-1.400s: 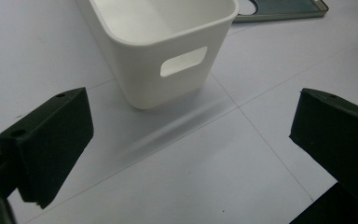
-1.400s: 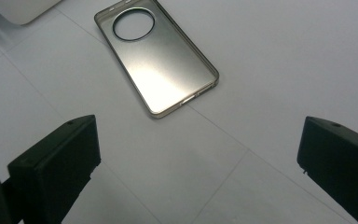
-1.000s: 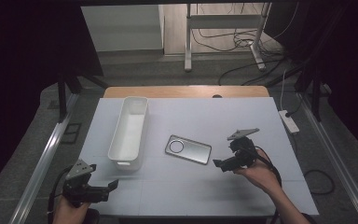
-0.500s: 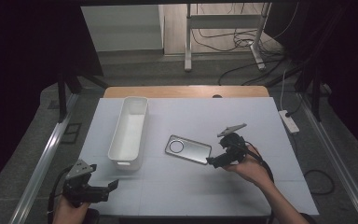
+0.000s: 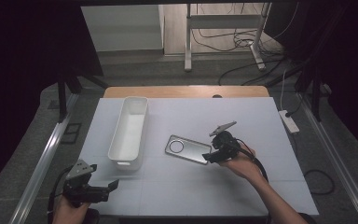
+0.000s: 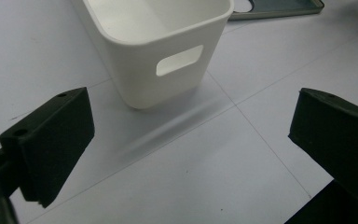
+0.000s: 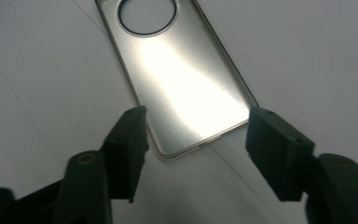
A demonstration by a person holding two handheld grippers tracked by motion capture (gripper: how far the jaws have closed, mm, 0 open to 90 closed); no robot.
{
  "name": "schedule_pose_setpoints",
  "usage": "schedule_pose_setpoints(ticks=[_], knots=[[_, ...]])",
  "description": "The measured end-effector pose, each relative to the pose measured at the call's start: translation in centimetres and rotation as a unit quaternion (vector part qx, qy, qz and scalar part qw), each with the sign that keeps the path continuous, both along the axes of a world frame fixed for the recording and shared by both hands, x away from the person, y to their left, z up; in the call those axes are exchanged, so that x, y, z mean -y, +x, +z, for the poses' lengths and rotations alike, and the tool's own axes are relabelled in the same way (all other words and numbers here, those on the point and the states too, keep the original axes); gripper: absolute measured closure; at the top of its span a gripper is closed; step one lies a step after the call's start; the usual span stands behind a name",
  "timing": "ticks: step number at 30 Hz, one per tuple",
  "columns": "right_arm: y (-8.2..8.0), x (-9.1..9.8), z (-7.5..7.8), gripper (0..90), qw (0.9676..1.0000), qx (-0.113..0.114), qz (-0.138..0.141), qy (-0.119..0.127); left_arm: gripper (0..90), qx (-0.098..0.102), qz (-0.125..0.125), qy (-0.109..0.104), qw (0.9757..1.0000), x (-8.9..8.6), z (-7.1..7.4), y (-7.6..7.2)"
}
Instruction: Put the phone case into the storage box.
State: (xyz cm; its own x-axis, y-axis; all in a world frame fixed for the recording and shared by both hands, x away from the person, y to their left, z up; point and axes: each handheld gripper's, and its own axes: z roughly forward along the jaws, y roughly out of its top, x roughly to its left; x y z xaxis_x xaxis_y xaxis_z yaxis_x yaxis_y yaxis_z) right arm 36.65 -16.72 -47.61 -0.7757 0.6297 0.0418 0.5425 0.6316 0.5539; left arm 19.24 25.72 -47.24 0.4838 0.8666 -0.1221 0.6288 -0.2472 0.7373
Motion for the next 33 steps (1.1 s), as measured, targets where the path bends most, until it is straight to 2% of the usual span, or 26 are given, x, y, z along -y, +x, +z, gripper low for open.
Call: schedule_pose_setpoints(ticks=[5,7,12,17,22,33], knots=[[0.4,-0.5,-0.4,63.2,0.9998,-0.012,0.014,-0.012,1.0,-0.001,0.0,0.002,1.0,0.0,0.0,0.0],[0.5,-0.6,-0.6,66.1,0.9997,-0.015,0.016,-0.013,1.0,-0.002,0.0,0.003,1.0,0.0,0.0,0.0],[1.0,-1.1,-1.2,89.4,0.9987,-0.037,0.029,-0.02,1.1,-0.002,0.001,0.001,1.0,0.0,0.0,0.0],[0.8,-1.6,-2.0,89.5,0.9976,-0.041,0.043,-0.037,1.2,-0.003,0.0,0.0,1.0,0.0,0.0,0.1],[0.5,-2.1,-2.3,89.4,0.9974,-0.031,0.052,-0.039,1.3,-0.004,-0.001,0.002,1.0,0.0,0.0,0.1],[0.0,-2.3,-2.8,89.5,0.9967,-0.042,0.055,-0.042,1.5,-0.005,0.0,0.002,1.0,0.0,0.0,0.1]])
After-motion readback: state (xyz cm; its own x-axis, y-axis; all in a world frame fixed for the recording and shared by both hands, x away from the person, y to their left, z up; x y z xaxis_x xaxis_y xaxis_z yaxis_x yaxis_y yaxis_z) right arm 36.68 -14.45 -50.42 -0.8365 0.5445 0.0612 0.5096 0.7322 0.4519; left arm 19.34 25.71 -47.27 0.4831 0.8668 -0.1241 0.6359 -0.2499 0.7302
